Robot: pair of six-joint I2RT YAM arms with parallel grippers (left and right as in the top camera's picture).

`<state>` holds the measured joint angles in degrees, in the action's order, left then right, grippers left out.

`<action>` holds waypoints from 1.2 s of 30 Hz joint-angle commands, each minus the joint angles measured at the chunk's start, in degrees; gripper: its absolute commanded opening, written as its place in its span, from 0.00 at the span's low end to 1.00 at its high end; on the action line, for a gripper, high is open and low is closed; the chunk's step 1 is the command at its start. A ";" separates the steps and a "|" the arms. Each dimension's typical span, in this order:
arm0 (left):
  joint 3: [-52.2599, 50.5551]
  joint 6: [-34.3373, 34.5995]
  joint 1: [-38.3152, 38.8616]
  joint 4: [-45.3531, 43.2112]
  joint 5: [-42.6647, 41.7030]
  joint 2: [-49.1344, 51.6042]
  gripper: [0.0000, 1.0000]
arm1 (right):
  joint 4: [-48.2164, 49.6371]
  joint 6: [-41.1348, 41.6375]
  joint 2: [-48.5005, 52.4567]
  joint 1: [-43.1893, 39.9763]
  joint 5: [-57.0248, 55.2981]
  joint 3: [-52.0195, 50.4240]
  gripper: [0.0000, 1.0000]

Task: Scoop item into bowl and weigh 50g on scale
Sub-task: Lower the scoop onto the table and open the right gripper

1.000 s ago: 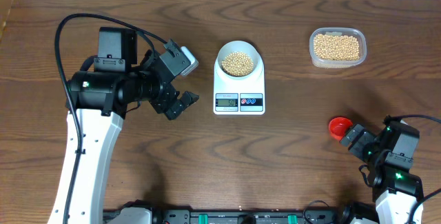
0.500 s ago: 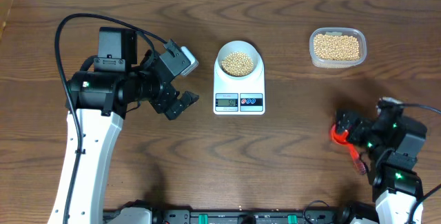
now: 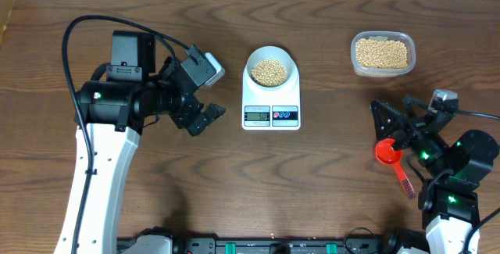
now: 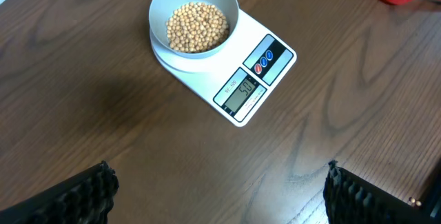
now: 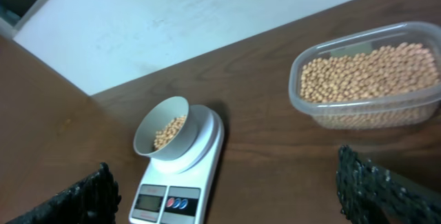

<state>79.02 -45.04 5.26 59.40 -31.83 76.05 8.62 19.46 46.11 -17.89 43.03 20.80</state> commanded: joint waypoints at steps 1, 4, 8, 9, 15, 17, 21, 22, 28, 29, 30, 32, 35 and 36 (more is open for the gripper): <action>1.05 -0.37 -0.20 0.13 -0.94 -0.07 0.98 | -0.85 2.32 -0.09 -0.42 1.92 -0.13 0.99; 1.05 -0.37 -0.20 0.13 -0.94 -0.07 0.98 | -2.08 2.36 0.02 -0.39 1.95 -0.13 0.99; 1.05 -0.35 -0.20 0.13 -0.94 -0.07 0.98 | -2.23 2.36 0.02 -0.42 1.92 -0.13 0.99; 1.05 -0.37 -0.20 0.13 -0.94 -0.07 0.98 | -2.21 2.36 0.02 -0.39 1.95 -0.13 0.99; 1.05 -0.37 -0.20 0.13 -0.94 -0.07 0.98 | -2.45 2.36 0.07 -0.39 2.25 -0.13 0.99; 1.05 -0.35 -0.20 0.13 -0.92 -0.07 0.98 | -3.17 2.36 0.07 -0.39 2.40 -0.13 0.99; 1.05 -0.35 -0.20 0.13 -0.94 -0.09 0.98 | -5.55 2.36 0.15 -0.39 2.40 -0.13 0.99; 1.03 -0.37 -0.20 0.13 -0.94 -0.07 0.98 | -6.01 2.36 0.28 -0.39 2.40 -0.13 0.99; 1.03 -0.35 -0.20 0.13 -0.94 -0.07 0.98 | -10.54 -2.60 -2.43 0.70 1.79 -0.52 0.99; 1.03 -0.37 -0.20 0.13 -0.94 -0.07 0.98 | -11.28 -3.61 -3.13 0.79 1.49 -0.59 0.99; 1.05 -0.35 -0.20 0.13 -0.92 -0.07 0.98 | -12.50 -4.92 -4.46 0.96 1.40 -0.70 0.99; 1.05 -0.37 -0.20 0.13 -0.94 -0.07 0.98 | -15.61 -6.97 -7.96 0.96 1.16 -0.87 0.99; 1.05 -0.37 -0.20 0.13 -0.94 -0.07 0.98 | -19.06 -7.87 -13.05 1.03 -0.76 -1.03 0.99; 1.05 -0.37 -0.20 0.13 -0.94 -0.07 0.98 | -19.91 -8.02 -14.49 1.07 -1.14 -1.11 0.99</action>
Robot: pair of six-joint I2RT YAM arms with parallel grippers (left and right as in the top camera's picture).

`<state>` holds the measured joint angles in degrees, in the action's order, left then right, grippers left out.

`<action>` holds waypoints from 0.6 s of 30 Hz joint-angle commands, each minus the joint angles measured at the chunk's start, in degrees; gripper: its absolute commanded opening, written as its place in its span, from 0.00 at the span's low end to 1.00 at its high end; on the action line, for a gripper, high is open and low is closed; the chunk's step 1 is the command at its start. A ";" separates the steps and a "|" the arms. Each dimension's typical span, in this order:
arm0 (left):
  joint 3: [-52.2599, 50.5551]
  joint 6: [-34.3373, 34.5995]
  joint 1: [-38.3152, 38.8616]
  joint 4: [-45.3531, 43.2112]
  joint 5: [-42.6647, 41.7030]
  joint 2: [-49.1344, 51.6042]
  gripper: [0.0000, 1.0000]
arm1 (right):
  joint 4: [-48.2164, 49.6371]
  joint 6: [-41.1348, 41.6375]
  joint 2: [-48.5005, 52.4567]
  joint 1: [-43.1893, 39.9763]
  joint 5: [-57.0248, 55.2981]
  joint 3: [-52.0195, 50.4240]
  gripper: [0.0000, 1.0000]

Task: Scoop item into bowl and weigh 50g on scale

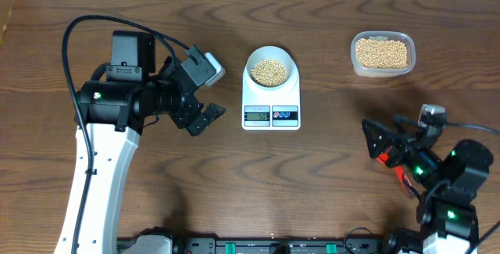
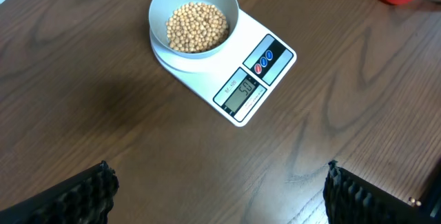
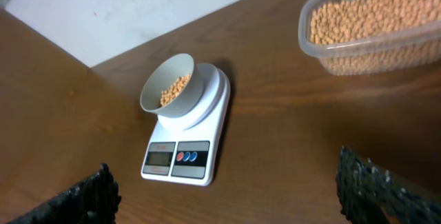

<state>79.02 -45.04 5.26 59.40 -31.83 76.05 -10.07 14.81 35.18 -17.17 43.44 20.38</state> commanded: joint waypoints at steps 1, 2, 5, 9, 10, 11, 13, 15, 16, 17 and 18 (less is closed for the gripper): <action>1.03 -0.37 -0.20 0.13 -0.92 -0.09 0.98 | -1.81 -3.37 -5.38 0.35 -1.64 -0.98 0.99; 1.05 -0.37 -0.20 0.13 -0.94 -0.07 0.98 | -1.73 -3.39 -7.72 0.35 -1.75 -1.75 0.99; 1.05 -0.35 -0.20 0.13 -0.94 -0.07 0.98 | 0.33 -4.74 -12.72 0.35 -1.92 -4.76 0.99; 1.03 -0.37 -0.20 0.13 -0.94 -0.07 0.98 | 5.31 -4.59 -16.63 0.39 -1.73 -9.38 0.99; 1.05 -0.35 -0.20 0.13 -0.94 -0.07 0.98 | 7.34 -4.59 -17.29 0.39 -1.73 -10.64 0.99; 1.05 -0.37 -0.20 0.13 -0.94 -0.07 0.98 | 9.22 -4.59 -17.84 0.39 -1.70 -11.72 0.99; 1.05 -0.37 -0.20 0.13 -0.92 -0.07 0.98 | 12.70 -4.59 -19.04 0.46 -1.70 -13.81 0.99; 1.03 -0.35 -0.20 0.13 -0.92 -0.07 0.98 | 15.10 -4.61 -20.68 1.09 -2.14 -15.74 0.99; 1.03 -0.37 -0.20 0.13 -0.94 -0.07 0.98 | 16.15 -4.59 -21.49 1.55 -2.89 -16.63 0.99; 1.03 -0.35 -0.20 0.13 -0.94 -0.07 0.98 | 17.03 -4.59 -22.10 2.01 -3.34 -17.31 0.99; 1.05 -0.37 -0.20 0.13 -0.94 -0.07 0.98 | 17.40 -4.59 -22.60 2.43 -4.02 -17.68 0.99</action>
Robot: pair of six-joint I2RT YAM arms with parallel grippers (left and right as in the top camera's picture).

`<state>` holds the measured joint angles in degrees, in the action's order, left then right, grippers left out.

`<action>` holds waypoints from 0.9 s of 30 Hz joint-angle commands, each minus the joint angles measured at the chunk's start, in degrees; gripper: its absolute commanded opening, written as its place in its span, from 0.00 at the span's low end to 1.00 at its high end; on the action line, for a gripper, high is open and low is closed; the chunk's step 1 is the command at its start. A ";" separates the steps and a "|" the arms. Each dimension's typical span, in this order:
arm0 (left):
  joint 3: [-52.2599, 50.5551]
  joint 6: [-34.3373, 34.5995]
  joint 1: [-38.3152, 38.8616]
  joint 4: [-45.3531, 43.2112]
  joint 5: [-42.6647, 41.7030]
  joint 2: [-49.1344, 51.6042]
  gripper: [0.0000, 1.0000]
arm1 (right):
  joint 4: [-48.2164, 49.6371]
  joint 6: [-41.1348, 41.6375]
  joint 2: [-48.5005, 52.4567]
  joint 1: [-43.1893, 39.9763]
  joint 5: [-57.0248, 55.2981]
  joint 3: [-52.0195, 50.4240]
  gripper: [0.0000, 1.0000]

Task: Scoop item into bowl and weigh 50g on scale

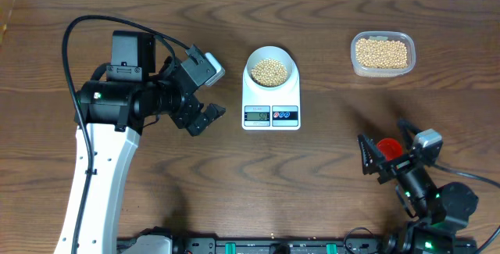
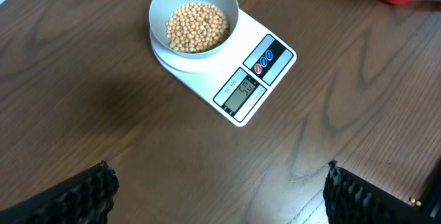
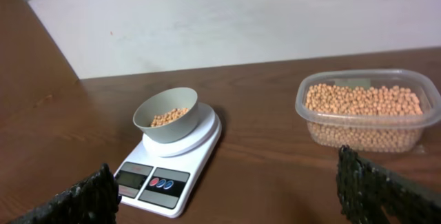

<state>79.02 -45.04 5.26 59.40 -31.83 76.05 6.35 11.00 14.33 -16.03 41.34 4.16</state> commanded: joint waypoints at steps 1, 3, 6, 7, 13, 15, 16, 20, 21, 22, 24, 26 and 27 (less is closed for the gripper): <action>1.05 -0.37 -0.20 0.13 -0.94 -0.07 0.98 | 0.96 -0.79 -2.29 1.86 -2.64 -1.64 0.99; 1.05 -0.37 -0.20 0.13 -0.94 -0.07 0.98 | 0.79 -0.81 -3.17 2.97 -4.31 -1.70 0.99; 1.03 -0.37 -0.20 0.13 -0.94 -0.09 0.98 | 0.66 -0.85 -4.48 4.79 -7.21 -1.81 0.99; 1.05 -0.37 -0.20 0.13 -0.92 -0.07 0.98 | 0.68 -0.85 -4.90 5.35 -8.13 -1.97 0.99; 1.03 -0.35 -0.20 0.13 -0.94 -0.07 0.98 | 1.40 -0.85 -8.70 8.31 -13.75 -3.93 0.99; 1.03 -0.37 -0.20 0.13 -0.92 -0.07 0.98 | 1.01 -1.31 -10.43 8.50 -14.08 -3.89 0.99; 1.03 -0.37 -0.20 0.13 -0.94 -0.07 0.98 | 0.87 -2.23 -11.26 8.50 -14.05 -3.89 0.99; 1.05 -0.35 -0.20 0.13 -0.94 -0.07 0.98 | -0.96 -3.19 -14.14 8.52 -14.25 -3.89 0.99; 1.05 -0.37 -0.20 0.13 -0.94 -0.07 0.98 | -0.96 -3.19 -14.05 8.52 -14.27 -3.89 0.99; 1.05 -0.35 -0.20 0.13 -0.92 -0.07 0.98 | -1.01 -3.19 -14.05 8.55 -14.23 -3.91 0.99; 1.05 -0.37 -0.20 0.13 -0.94 -0.07 0.98 | -0.96 -3.17 -14.05 8.70 -14.32 -3.89 0.99; 1.03 -0.35 -0.20 0.13 -0.94 -0.07 0.98 | -0.92 -3.17 -14.05 9.20 -15.65 -3.91 0.99; 1.05 -0.37 -0.20 0.13 -0.94 -0.07 0.98 | -0.87 -3.17 -14.05 9.73 -16.94 -3.89 0.99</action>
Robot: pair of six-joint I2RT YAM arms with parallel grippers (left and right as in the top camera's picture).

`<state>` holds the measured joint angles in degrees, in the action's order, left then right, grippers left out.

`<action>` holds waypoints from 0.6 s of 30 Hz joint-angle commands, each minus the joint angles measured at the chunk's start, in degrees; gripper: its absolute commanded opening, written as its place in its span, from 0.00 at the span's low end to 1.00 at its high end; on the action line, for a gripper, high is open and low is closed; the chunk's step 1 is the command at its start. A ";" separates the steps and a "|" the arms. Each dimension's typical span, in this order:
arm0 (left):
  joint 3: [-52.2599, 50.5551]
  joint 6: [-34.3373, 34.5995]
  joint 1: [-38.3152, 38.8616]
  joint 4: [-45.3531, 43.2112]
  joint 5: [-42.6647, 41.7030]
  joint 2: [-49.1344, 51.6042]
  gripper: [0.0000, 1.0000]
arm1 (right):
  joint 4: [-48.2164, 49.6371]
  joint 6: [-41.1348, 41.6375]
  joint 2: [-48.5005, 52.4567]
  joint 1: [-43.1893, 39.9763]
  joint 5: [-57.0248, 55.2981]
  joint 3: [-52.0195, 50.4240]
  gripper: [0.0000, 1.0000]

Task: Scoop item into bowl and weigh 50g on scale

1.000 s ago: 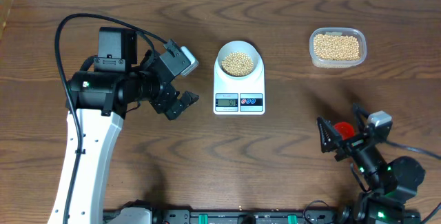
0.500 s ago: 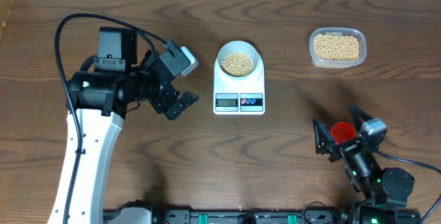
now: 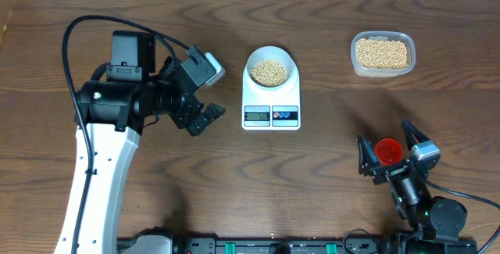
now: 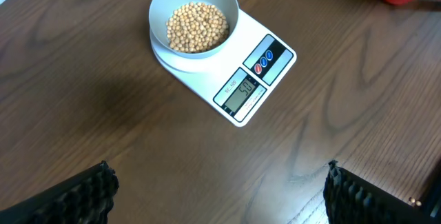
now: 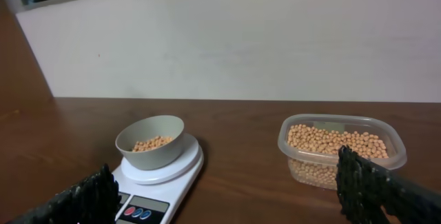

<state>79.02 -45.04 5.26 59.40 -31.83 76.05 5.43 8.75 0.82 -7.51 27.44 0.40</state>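
Note:
A white bowl [image 3: 271, 69] holding tan beans stands on the white scale [image 3: 271, 112]; in the left wrist view the bowl [image 4: 195, 23] and the scale's display [image 4: 241, 90] show, its digits too small to read surely. The red scoop [image 3: 388, 152] lies on the table at the right. My right gripper [image 5: 227, 207] is open and empty, low near the front edge, the scoop showing between its fingers from above. My left gripper [image 4: 224, 203] hovers open left of the scale, holding nothing.
A clear plastic tub [image 3: 382, 53] full of beans sits at the back right, also seen as the tub [image 5: 341, 148] in the right wrist view. A pale wall runs behind the table's far edge. The left arm's black cable loops over the left side.
My right arm has drawn a little further back toward the front edge, and its camera now looks more level at the wall. The left arm, bowl, scale and scoop have not moved.
My right gripper stood open over the scoop lying on the table at the right. At each later moment it was further back toward the front edge and tilted more upward, still open and empty. The left gripper stayed open beside the scale throughout.

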 commanded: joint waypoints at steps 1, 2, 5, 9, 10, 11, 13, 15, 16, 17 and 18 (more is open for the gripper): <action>1.05 -0.35 -0.20 0.13 -0.92 -0.07 0.98 | 0.11 -0.92 -0.55 2.36 -5.20 -0.15 0.99; 1.05 -0.37 -0.20 0.13 -0.94 -0.07 0.98 | 0.11 -0.92 -0.55 2.93 -6.14 -0.15 0.99; 1.03 -0.37 -0.20 0.13 -0.94 -0.07 0.98 | -0.92 -0.94 -0.57 7.19 -11.78 -0.15 0.99; 1.05 -0.37 -0.20 0.13 -0.94 -0.07 0.98 | -4.85 -0.94 -0.57 12.59 -17.40 -0.13 0.99; 1.05 -0.37 -0.20 0.13 -0.94 -0.07 0.98 | -5.75 -0.94 -0.57 13.40 -18.03 -0.15 0.99; 1.05 -0.37 -0.20 0.13 -0.94 -0.07 0.98 | -7.06 -0.96 -0.57 14.23 -18.34 -0.15 0.99; 1.05 -0.35 -0.20 0.13 -0.94 -0.07 0.98 | -8.09 -0.96 -0.57 14.32 -18.29 -0.15 0.99; 1.05 -0.37 -0.20 0.13 -0.94 -0.09 0.98 | -8.90 -2.27 -0.57 14.32 -18.32 -0.15 0.99; 1.03 -0.37 -0.20 0.13 -0.94 -0.07 0.98 | -8.92 -3.58 -0.57 14.32 -18.27 -0.15 0.99; 1.05 -0.37 -0.20 0.13 -0.94 -0.07 0.98 | -8.92 -4.72 -0.57 14.32 -18.27 -0.15 0.99; 1.05 -0.37 -0.20 0.13 -0.94 -0.07 0.98 | -8.92 -5.53 -0.57 14.32 -18.27 -0.15 0.99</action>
<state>79.02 -45.04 5.26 59.37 -31.83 76.05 -3.16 7.07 0.62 6.35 10.63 0.40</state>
